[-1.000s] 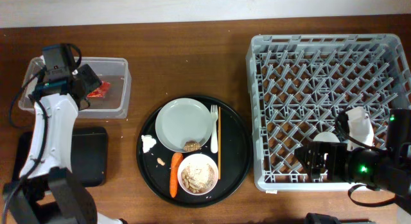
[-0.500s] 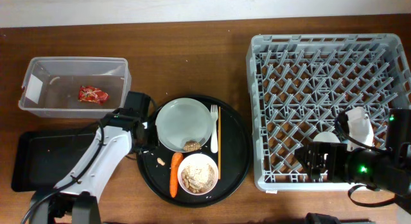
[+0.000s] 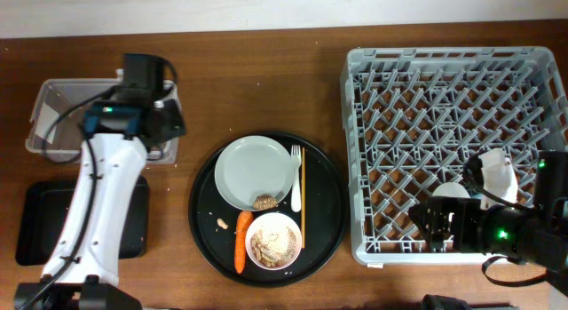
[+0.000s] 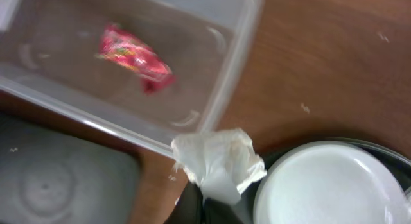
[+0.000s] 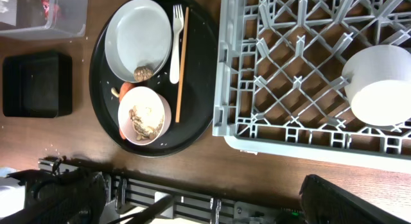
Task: Sort waste into correct bins and load items into the dishwasher rack
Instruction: 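Pick the carrot with the left gripper and place it on the black tray, then grasp the pink bowl with the left gripper and dump rice onto black tray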
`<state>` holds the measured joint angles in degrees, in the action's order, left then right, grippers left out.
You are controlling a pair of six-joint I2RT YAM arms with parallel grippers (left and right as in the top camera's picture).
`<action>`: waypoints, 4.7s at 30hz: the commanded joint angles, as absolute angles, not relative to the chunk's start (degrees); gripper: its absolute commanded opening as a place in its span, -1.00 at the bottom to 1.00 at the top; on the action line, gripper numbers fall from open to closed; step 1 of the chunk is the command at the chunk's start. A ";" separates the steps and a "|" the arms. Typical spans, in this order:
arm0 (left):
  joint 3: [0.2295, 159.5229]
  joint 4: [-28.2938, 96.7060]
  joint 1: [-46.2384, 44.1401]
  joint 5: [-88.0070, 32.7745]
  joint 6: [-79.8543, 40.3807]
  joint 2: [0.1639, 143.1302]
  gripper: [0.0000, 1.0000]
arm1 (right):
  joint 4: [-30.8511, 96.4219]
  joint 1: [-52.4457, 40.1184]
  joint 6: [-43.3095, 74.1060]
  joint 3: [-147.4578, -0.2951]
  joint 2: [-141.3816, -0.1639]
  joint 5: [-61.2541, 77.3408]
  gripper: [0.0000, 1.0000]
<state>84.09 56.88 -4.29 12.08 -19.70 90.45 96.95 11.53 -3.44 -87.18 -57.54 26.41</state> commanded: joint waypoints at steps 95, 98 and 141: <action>61.89 51.37 -57.36 -4.86 -8.29 102.00 -0.53 | 97.32 11.31 -3.97 -87.53 -59.24 26.30 0.97; 61.91 51.42 -57.32 -4.43 -6.13 105.34 -0.98 | 97.32 11.31 -3.99 -87.53 -59.24 26.30 0.97; 41.69 38.28 59.42 -82.61 27.42 86.24 -0.99 | 97.34 11.31 -2.50 -87.53 -59.24 26.33 0.97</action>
